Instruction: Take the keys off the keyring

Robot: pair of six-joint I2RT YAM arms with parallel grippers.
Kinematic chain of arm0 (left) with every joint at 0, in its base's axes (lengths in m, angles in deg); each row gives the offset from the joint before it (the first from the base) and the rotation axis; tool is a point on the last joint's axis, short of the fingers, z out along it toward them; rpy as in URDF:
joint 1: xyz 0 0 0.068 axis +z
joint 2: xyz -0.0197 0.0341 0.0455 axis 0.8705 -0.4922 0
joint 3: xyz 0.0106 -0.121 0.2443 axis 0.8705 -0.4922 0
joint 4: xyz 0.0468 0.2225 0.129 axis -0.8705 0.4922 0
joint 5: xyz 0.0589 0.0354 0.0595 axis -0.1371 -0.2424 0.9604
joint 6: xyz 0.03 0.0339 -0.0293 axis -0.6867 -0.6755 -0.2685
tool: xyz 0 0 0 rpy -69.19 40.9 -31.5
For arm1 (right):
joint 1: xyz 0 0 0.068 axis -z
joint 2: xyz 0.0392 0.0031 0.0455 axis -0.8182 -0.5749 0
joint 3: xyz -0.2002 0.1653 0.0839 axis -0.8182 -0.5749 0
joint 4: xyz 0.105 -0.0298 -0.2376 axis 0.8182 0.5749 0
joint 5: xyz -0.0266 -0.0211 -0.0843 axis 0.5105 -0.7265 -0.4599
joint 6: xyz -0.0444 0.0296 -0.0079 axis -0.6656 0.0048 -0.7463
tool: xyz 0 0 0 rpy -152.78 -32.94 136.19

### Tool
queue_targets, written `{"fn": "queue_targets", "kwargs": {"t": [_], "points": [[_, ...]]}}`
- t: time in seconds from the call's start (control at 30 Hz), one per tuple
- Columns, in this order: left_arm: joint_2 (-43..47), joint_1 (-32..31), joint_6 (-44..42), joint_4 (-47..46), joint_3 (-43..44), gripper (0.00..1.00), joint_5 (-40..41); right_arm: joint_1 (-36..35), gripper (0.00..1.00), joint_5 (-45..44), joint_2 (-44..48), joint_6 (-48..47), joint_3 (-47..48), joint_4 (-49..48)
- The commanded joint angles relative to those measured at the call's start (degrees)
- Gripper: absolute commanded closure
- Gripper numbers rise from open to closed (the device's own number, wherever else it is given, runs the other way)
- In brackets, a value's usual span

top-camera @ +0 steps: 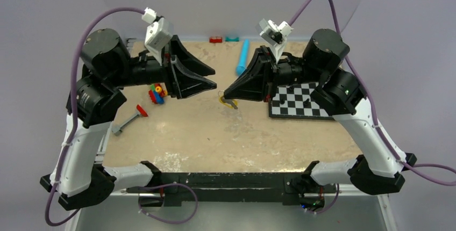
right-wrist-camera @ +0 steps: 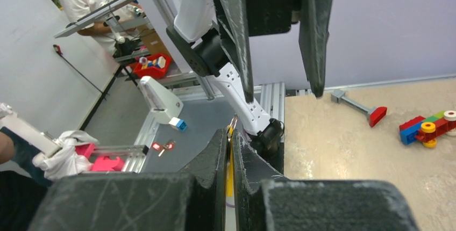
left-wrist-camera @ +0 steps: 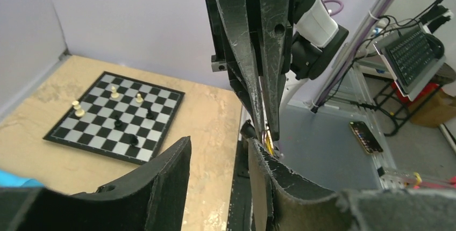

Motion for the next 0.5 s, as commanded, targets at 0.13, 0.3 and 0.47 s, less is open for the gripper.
{"fn": "queue_targets", "kwargs": {"t": [0.13,0.3,0.47], "points": [[-1.74,0.51,1.88,0.84,1.81,0.54,-9.34,-0.1,1.0,2.14,-1.11,-2.53,2.43,2.2],[-2.0,0.57,1.93,1.48,2.74,0.55,-9.9,-0.1,1.0,2.28,-1.69,-3.11,3.42,3.34],[-2.17,0.71,3.04,1.54,3.48,0.55,-10.83,-0.06,1.0,1.97,-1.61,-3.99,3.99,4.54]]}}
